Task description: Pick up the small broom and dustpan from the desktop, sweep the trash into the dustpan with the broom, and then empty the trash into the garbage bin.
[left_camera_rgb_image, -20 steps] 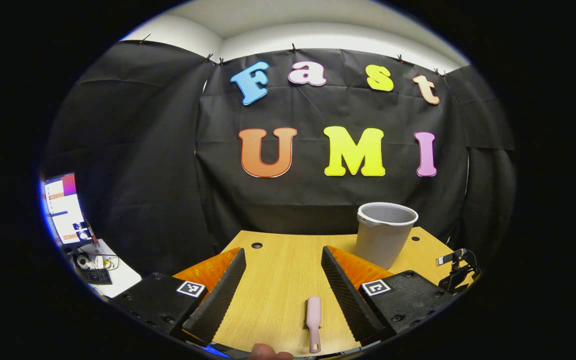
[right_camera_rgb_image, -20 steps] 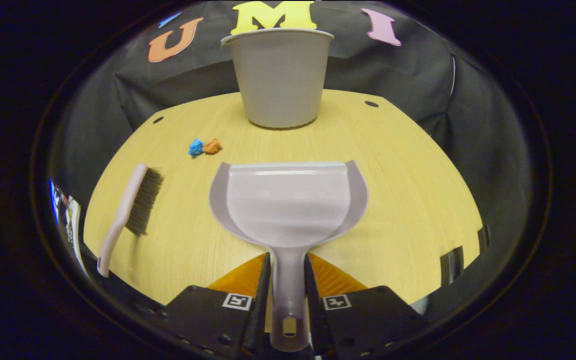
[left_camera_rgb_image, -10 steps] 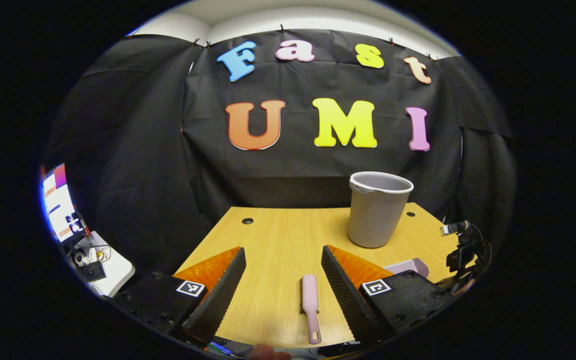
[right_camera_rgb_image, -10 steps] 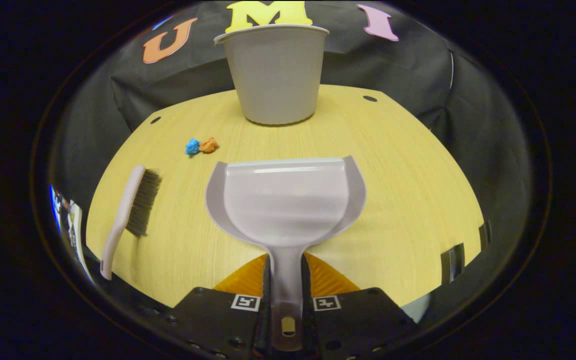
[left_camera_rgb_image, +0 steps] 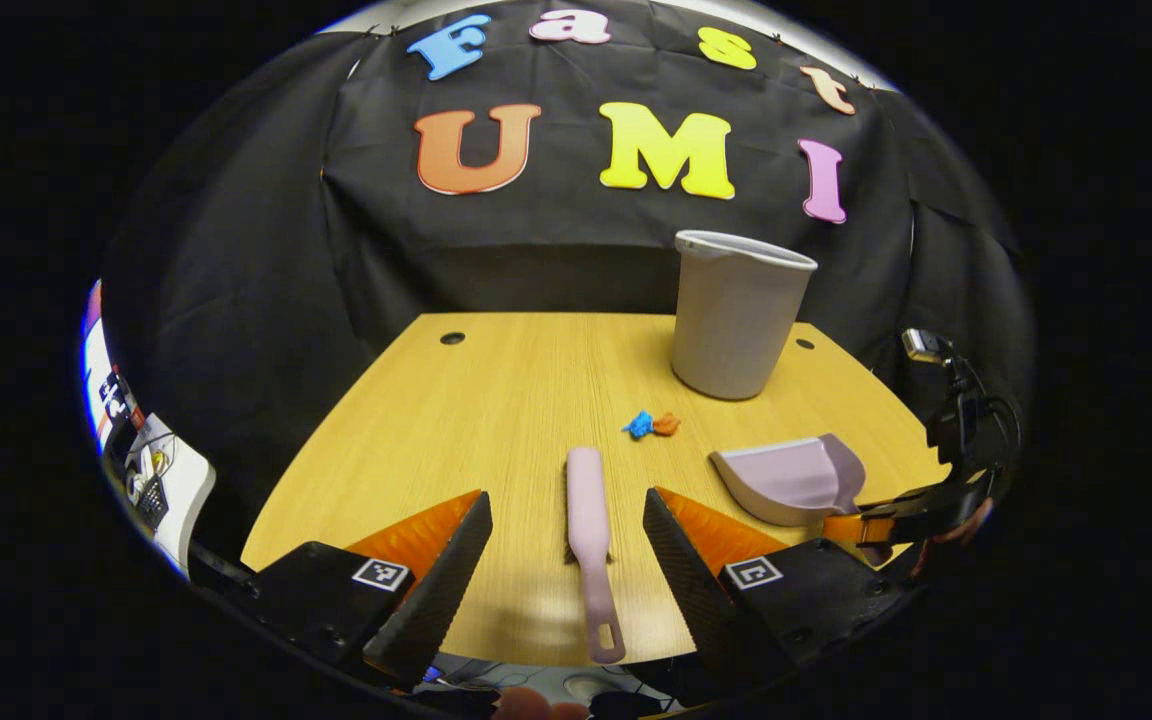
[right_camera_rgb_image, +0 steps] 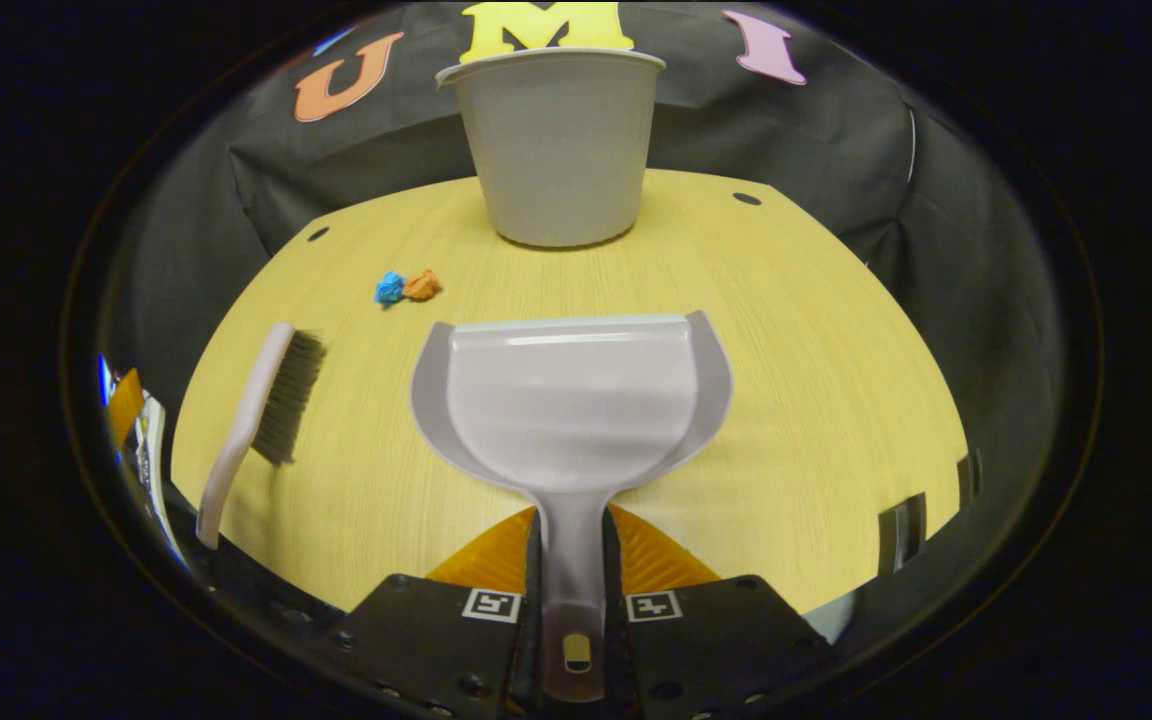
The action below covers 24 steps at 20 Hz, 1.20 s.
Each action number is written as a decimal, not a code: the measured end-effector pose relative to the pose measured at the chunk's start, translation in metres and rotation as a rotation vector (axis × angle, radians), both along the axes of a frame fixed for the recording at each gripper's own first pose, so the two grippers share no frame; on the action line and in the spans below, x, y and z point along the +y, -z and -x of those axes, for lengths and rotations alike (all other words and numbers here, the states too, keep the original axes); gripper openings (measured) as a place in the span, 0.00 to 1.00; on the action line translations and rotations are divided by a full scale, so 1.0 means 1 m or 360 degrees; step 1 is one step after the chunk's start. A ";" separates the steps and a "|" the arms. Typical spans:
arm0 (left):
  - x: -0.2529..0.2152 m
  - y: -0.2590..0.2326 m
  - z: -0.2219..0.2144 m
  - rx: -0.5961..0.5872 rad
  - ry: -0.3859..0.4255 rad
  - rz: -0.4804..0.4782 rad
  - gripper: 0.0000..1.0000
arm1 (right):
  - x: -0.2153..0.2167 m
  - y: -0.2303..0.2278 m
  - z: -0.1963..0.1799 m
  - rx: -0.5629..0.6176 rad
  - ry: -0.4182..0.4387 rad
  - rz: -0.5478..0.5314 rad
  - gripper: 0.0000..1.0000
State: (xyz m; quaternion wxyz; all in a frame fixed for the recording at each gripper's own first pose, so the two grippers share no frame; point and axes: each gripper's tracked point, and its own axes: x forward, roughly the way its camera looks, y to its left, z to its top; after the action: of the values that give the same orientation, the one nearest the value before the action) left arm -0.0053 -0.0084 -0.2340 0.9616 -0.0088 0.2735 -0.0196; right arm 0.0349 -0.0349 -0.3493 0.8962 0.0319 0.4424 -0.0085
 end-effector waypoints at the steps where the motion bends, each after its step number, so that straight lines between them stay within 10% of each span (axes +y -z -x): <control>1: -0.001 0.010 0.001 0.0035 0.0004 0.0009 0.99 | -0.001 0.001 0.001 -0.0002 -0.0005 0.0000 0.23; 17: -0.007 0.107 0.007 0.0524 0.0017 0.0035 0.99 | -0.005 0.004 0.002 0.0023 -0.0052 -0.0013 0.23; 24: -0.011 0.115 -0.002 0.0607 0.0002 0.0037 0.79 | -0.006 0.007 0.005 0.0055 -0.0054 -0.0017 0.23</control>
State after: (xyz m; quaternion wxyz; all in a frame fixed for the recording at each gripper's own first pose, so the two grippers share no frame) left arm -0.0038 -0.0193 -0.3487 0.8922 -0.0235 0.4506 -0.0213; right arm 0.0298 -0.0408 -0.3562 0.8883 0.0290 0.4583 0.0084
